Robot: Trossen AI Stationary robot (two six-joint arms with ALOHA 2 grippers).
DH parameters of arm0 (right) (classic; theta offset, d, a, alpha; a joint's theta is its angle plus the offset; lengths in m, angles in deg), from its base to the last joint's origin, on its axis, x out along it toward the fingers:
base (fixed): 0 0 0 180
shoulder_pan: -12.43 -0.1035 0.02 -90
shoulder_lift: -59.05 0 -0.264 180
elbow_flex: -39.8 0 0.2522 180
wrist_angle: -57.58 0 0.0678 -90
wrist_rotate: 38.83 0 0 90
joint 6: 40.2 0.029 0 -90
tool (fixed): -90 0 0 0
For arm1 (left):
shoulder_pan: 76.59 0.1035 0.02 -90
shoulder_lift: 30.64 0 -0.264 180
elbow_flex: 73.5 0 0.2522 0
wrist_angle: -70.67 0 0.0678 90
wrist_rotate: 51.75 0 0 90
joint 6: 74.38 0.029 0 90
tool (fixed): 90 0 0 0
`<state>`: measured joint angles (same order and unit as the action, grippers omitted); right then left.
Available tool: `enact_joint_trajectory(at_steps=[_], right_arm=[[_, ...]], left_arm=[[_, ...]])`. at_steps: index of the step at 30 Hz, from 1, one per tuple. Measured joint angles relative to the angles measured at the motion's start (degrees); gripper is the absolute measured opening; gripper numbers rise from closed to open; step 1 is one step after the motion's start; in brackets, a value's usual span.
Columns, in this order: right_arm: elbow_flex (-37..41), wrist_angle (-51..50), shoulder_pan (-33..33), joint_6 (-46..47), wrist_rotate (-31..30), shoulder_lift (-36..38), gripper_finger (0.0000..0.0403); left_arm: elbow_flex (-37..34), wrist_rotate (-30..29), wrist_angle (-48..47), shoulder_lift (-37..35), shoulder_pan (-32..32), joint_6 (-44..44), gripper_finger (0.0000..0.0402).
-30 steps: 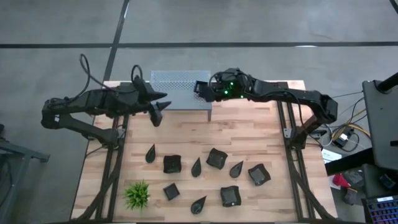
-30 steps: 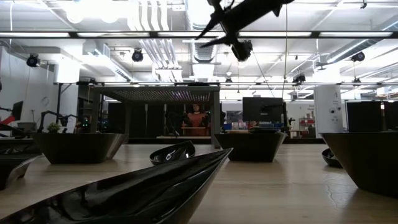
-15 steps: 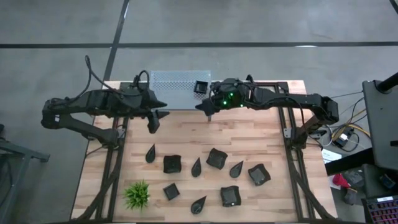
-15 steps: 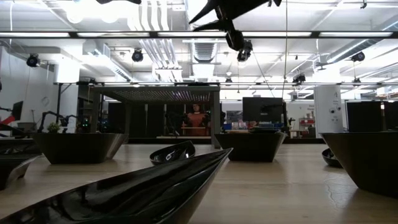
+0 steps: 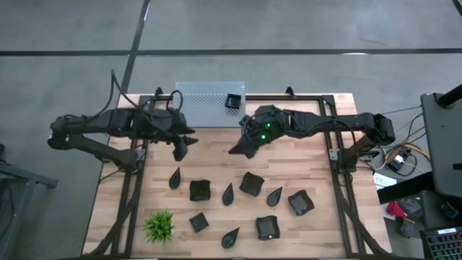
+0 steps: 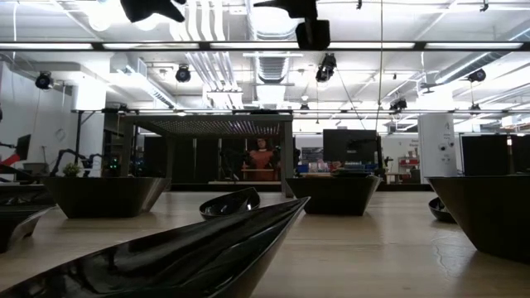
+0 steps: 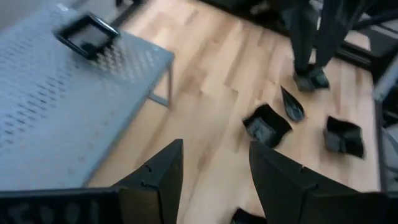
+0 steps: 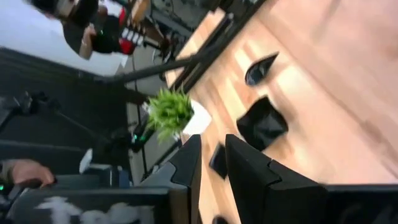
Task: Pick & Place Mini shaped plates
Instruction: Put the right drop-shaped plate on the middle shelf
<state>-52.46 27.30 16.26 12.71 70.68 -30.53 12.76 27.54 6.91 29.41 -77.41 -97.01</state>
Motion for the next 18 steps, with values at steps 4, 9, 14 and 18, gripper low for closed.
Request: enact_joint_trajectory(at_steps=[4, 9, 14, 18], right_arm=[[0.0, -1.5, -1.3, 0.0, 0.0, 0.0, 0.0072], [0.0, -1.4, -4.1, 0.0, -0.1, 0.0, 0.0070], [0.1, -1.4, -6.4, -0.7, -0.6, 0.0, 0.0069], [0.4, -1.7, -7.7, -0.2, -3.3, 0.0, 0.0073]], left_arm=[[-3.3, 5.8, 0.0, 0.0, 0.0, -0.3, 0.0175], [-8.8, 10.5, 2.5, 0.0, -0.3, -2.2, 0.0175], [-14.0, 12.5, 3.9, 0.0, -0.2, -7.8, 0.0175], [-16.9, 14.6, 1.0, -0.2, -0.3, -12.8, 0.0175]])
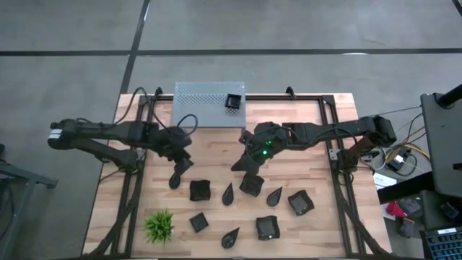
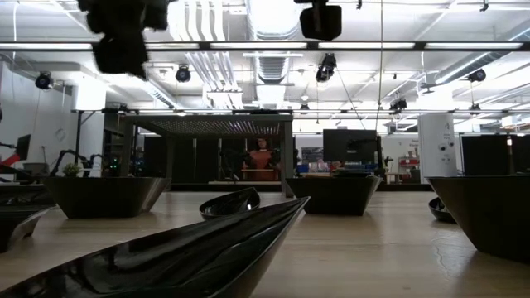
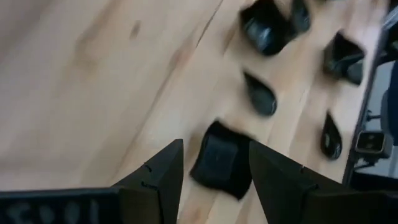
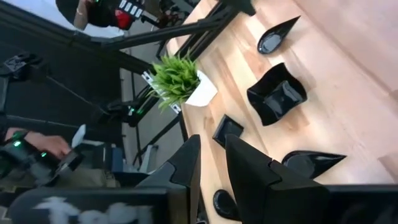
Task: Pick & Place Mini shaped plates
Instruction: Put the right drop-shaped plate on the middle shelf
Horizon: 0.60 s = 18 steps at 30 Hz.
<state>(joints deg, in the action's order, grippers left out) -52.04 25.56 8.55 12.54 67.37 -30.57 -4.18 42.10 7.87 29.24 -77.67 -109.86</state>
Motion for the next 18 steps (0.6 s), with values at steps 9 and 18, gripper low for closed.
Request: enact_joint_trajectory(at_steps=[9, 18], right_arm=[[0.9, 0.1, -1.4, -2.2, -1.3, 0.0, 0.0066], [2.6, 0.0, -1.4, -5.1, -1.3, 0.0, 0.0069]], left_arm=[[-4.4, 7.0, -10.5, -0.8, -6.3, 12.6, 0.0175], [-8.6, -1.7, -8.7, -1.8, -20.6, 14.1, 0.0174]])
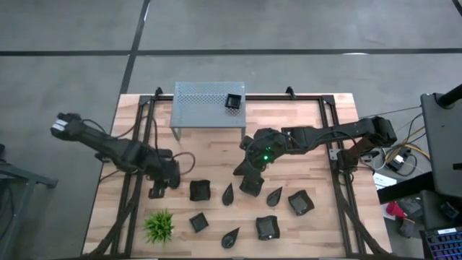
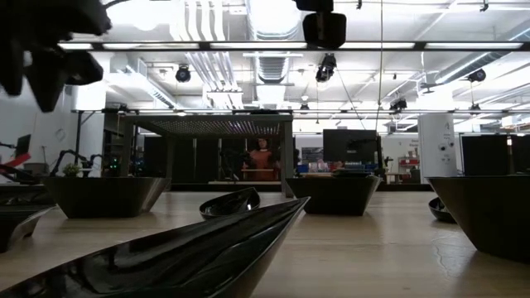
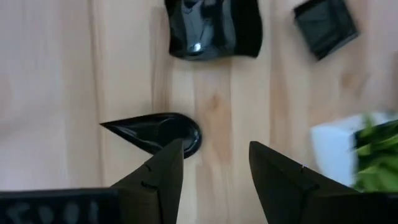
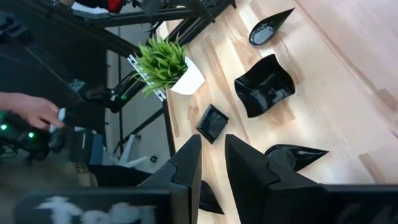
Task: Pick & Place Mini shaped plates
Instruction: Put the right drop-shaped plate on the middle shelf
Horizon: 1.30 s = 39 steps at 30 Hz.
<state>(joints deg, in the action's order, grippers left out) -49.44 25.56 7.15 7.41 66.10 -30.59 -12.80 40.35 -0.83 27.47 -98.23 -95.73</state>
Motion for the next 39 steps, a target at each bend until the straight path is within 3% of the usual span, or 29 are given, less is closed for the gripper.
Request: enact_joint_trajectory(at_steps=[6, 19, 39], right_arm=[[0.1, -2.2, -0.1, -4.0, 0.1, 0.0, 0.0066], [0.2, -5.6, -0.1, -4.7, 0.1, 0.0, 0.0057], [0.2, -5.4, -0.1, -1.3, -3.1, 0.0, 0.0056]], left_arm=[[-5.6, -4.7, 7.5, 1.0, -5.7, -3.7, 0.0174], [-13.7, -3.3, 20.8, 3.7, -7.0, -5.3, 0.0174], [-19.1, -5.2, 23.3, 6.2, -7.4, -4.0, 0.0174]])
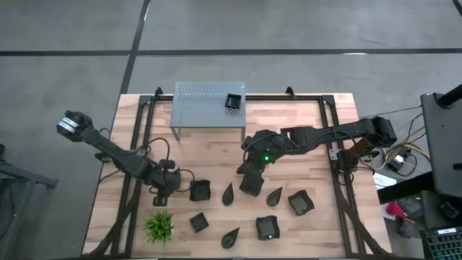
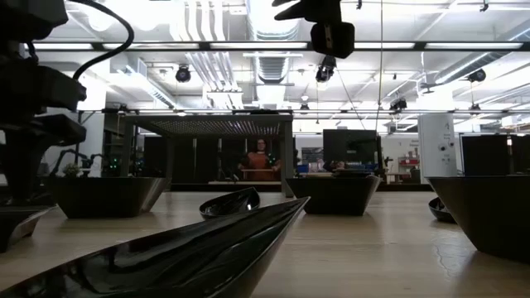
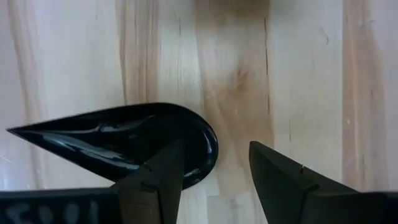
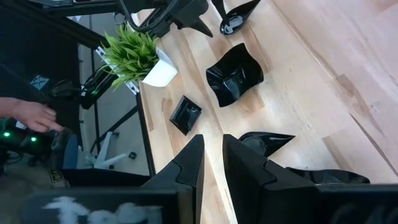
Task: Pick & Place Mini shaped plates
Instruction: Put the right drop-shaped plate on the middle shelf
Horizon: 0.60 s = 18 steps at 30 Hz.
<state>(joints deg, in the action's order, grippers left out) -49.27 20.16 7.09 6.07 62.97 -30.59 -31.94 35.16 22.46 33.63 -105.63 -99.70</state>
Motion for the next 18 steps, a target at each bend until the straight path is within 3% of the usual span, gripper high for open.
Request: enact_joint_trajectory(at_steps=[7, 18], right_arm=[[0.0, 0.0, 0.0, 0.3, -1.4, 0.0, 0.0056], [0.0, 0.0, 0.2, 0.6, -1.7, 0.0, 0.0056]], left_arm=[[-0.1, -2.4, 0.5, 0.0, 0.0, 4.4, 0.0174], [-3.1, -0.9, 4.7, 0.0, 0.0, 2.5, 0.0174]])
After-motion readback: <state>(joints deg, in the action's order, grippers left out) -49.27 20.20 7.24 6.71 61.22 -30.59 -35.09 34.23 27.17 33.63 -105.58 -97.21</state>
